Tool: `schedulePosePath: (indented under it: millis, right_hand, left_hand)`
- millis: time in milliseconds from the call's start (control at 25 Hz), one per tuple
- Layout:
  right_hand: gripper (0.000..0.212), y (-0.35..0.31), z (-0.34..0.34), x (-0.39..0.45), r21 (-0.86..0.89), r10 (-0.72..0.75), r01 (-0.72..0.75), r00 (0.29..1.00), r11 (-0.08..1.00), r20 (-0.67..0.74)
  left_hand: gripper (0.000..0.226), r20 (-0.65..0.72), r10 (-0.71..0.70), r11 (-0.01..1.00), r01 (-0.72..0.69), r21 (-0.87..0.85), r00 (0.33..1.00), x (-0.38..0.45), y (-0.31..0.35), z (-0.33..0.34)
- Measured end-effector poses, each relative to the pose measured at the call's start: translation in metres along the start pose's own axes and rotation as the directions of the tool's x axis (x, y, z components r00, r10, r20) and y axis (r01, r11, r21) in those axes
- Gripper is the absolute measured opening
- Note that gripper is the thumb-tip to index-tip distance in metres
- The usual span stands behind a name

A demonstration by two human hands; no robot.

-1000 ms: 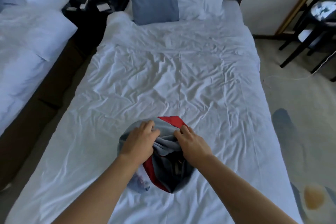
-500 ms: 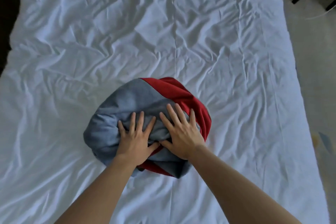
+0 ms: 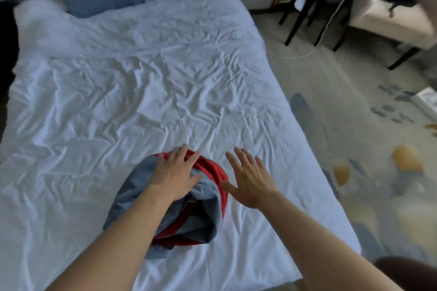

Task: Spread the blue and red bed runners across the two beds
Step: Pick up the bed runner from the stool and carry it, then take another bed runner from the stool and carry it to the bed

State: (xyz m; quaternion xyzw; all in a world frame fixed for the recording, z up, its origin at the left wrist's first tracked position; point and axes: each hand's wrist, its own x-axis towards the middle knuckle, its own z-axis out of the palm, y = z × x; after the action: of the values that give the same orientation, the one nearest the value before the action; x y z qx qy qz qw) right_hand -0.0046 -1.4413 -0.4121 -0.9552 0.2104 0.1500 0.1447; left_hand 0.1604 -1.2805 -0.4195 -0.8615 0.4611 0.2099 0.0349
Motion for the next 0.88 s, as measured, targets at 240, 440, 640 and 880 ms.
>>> schedulePosePath:
  millis: [240,440,640,880]
  right_hand:
    - [0.082,0.069,-0.068,-0.092,0.072,0.205,-0.195,0.961,0.978,-0.186]
    - [0.074,0.16,-0.09,-0.225,0.14,0.45,-0.427,0.852,0.893,-0.269]
    - [0.079,0.245,-0.075,-0.4,0.224,0.654,-0.615,0.7,0.756,-0.288]
    - [0.082,0.311,-0.013,-0.613,0.305,0.837,-0.781,0.488,0.545,-0.247]
  left_hand:
    - [0.074,0.023,0.292,0.954,-0.293,0.059,0.956,0.011,0.137,-0.082]
    - [0.071,0.048,0.517,0.838,-0.517,0.173,0.855,-0.004,0.295,-0.106]
    - [0.069,0.091,0.703,0.681,-0.705,0.199,0.705,-0.059,0.473,-0.088]
    - [0.07,0.195,0.852,0.435,-0.864,0.252,0.486,-0.147,0.681,-0.031]
